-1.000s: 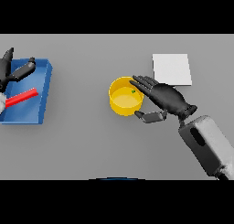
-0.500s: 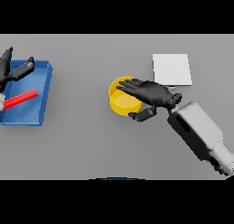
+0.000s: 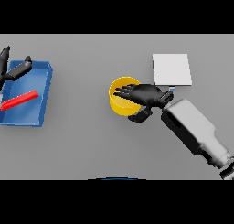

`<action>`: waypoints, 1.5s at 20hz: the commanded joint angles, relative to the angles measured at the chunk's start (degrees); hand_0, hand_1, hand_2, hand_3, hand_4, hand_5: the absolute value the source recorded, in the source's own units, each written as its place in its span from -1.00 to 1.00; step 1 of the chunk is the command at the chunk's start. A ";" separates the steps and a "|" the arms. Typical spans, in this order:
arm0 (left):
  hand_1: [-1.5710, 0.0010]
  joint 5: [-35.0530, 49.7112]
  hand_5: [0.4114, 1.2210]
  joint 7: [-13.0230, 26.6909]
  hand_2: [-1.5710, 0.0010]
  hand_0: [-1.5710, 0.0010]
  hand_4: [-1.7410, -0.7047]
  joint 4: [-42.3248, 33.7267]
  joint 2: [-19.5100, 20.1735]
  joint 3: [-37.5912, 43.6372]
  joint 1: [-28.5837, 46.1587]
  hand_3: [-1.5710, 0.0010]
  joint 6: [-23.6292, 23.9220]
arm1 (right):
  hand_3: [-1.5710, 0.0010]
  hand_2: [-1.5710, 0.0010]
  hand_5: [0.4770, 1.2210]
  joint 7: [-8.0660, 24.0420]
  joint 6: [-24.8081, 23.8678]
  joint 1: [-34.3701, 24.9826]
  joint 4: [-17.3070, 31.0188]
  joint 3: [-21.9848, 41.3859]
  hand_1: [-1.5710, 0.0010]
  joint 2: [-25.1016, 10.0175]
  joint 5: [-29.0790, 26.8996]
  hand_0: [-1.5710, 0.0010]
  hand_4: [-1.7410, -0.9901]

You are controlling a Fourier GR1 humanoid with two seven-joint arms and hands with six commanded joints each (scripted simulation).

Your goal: Pick up the red beaker and tilt it to pour out 1 green nut into yellow bowl. Pick up the yellow bowl and place it on the metallic measuring scale.

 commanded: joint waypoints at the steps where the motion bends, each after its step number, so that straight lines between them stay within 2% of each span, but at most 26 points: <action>1: 1.00 -0.12 -0.20 0.04 1.00 1.00 0.82 0.61 -0.24 -0.04 -0.37 1.00 -0.19 | 1.00 1.00 -0.45 0.24 1.07 -0.19 -0.47 0.68 1.00 -0.19 0.33 1.00 0.16; 3: 1.00 -0.37 -0.21 -0.11 1.00 1.00 0.83 0.56 -0.47 -0.16 -0.85 1.00 -0.16 | 1.00 1.00 -0.39 0.29 2.00 -0.73 -0.13 1.43 1.00 -0.60 0.95 1.00 0.16; 5: 1.00 -0.71 -0.21 0.55 1.00 1.00 0.83 1.02 -0.91 -0.48 -1.15 1.00 0.04 | 0.98 0.99 -0.32 0.90 1.62 -0.91 0.69 1.82 1.00 0.64 1.16 1.00 0.15; 7: 1.00 -0.60 -0.22 0.39 1.00 1.00 0.83 0.24 -0.89 -0.67 -1.01 1.00 -0.16 | 0.88 0.91 -0.17 1.98 1.83 -1.11 1.26 2.22 0.95 0.93 1.73 0.98 0.07; 8: 1.00 -0.53 -0.23 0.31 1.00 1.00 0.83 0.78 -1.10 -0.41 -1.28 1.00 0.04 | 0.80 0.83 -0.08 2.53 2.15 -1.68 0.88 2.47 0.86 1.03 2.03 0.88 0.01; 9: 1.00 -0.50 -0.23 0.10 1.00 1.00 0.83 0.90 -0.75 -0.21 -0.99 1.00 0.11 | 0.68 0.70 0.14 2.12 2.39 -1.18 0.24 3.00 0.70 0.68 2.30 0.67 -0.06; 10: 1.00 -0.21 -0.23 -0.44 1.00 1.00 0.83 0.88 -0.42 0.15 -0.93 1.00 -0.10 | 0.54 0.51 0.31 1.70 2.64 -1.56 0.62 2.98 0.44 0.56 2.38 0.35 -0.16; 12: 1.00 0.14 -0.22 -0.47 1.00 1.00 0.82 0.55 0.15 0.38 -0.33 1.00 -0.27 | 0.24 -0.04 0.56 2.69 4.41 -1.48 0.08 3.08 -0.08 0.37 1.78 -0.13 -0.45; 13: 1.00 0.49 -0.22 -0.59 1.00 1.00 0.82 -0.03 0.30 0.55 -0.06 1.00 -0.23 | 0.12 -0.23 0.65 2.28 5.41 -1.64 0.17 3.25 -0.26 0.16 1.21 -0.31 -0.55; 14: 1.00 0.10 -0.22 -0.12 1.00 1.00 0.82 -0.10 0.34 0.29 -0.45 1.00 -0.23 | -0.10 -0.38 0.72 1.89 6.15 -2.00 0.55 3.35 -0.41 -0.06 0.84 -0.45 -0.64; 15: 1.00 0.08 -0.22 -0.05 1.00 1.00 0.82 -0.54 0.31 0.17 -0.23 1.00 -0.01 | -0.19 -0.51 0.77 0.89 6.13 -2.02 0.85 3.46 -0.53 -0.46 0.50 -0.56 -0.70; 16: 1.00 0.06 -0.22 0.39 1.00 1.00 0.82 -0.74 0.38 0.25 -0.35 1.00 0.27 | -0.30 -0.61 0.82 0.28 6.47 -2.12 0.91 3.21 -0.62 -0.82 0.01 -0.65 -0.75; 17: 1.00 -0.01 -0.22 1.18 1.00 1.00 0.82 -0.95 0.14 0.05 -0.85 1.00 0.26 | -0.39 -0.63 0.86 1.82 6.61 -2.03 0.59 3.25 -0.70 -0.40 -0.04 -0.72 -0.80; 18: 1.00 0.27 -0.22 1.09 1.00 1.00 0.81 -1.26 0.42 0.23 -0.73 1.00 0.12 | -0.45 -0.67 0.88 1.85 7.04 -1.60 -0.51 3.33 -0.76 -1.13 -0.31 -0.77 -0.84; 23: 1.00 -0.09 -0.23 0.81 1.00 1.00 0.81 -1.88 0.71 0.05 0.01 1.00 0.82 | -0.52 -0.85 0.96 2.34 7.15 -1.82 -2.21 3.11 -0.92 -2.15 -1.36 -0.93 -0.95; 25: 1.00 -0.06 -0.23 0.95 1.00 1.00 0.81 -1.76 0.57 -0.01 -0.40 1.00 0.47 | -0.52 -0.90 0.98 3.21 8.45 -1.88 -5.00 2.01 -0.95 -2.99 -3.01 -0.95 -0.97; 27: 1.00 -0.26 -0.23 0.89 1.00 1.00 0.82 -1.38 0.42 -0.32 -0.20 1.00 0.24 | -0.69 -0.90 0.98 3.41 9.78 -2.41 -6.87 1.13 -0.97 -4.68 -3.90 -0.97 -0.97; 28: 1.00 -0.44 -0.24 0.69 1.00 1.00 0.82 -1.36 0.33 -0.35 -0.14 1.00 0.56 | -0.75 -0.92 0.99 4.69 10.62 -3.32 -7.86 0.81 -0.97 -5.13 -3.93 -0.98 -0.97; 29: 1.00 -0.50 -0.24 0.87 1.00 1.00 0.82 -0.72 0.27 -0.23 -0.55 1.00 0.44 | -0.73 -0.93 0.99 4.89 11.20 -4.04 -9.02 0.10 -0.98 -6.15 -4.34 -0.98 -0.97; 30: 1.00 -0.44 -0.24 1.06 1.00 1.00 0.82 -1.97 0.60 -0.32 -0.22 1.00 0.70 | -0.72 -0.95 0.99 6.40 12.01 -4.43 -10.40 -0.83 -0.98 -6.79 -4.86 -0.98 -0.97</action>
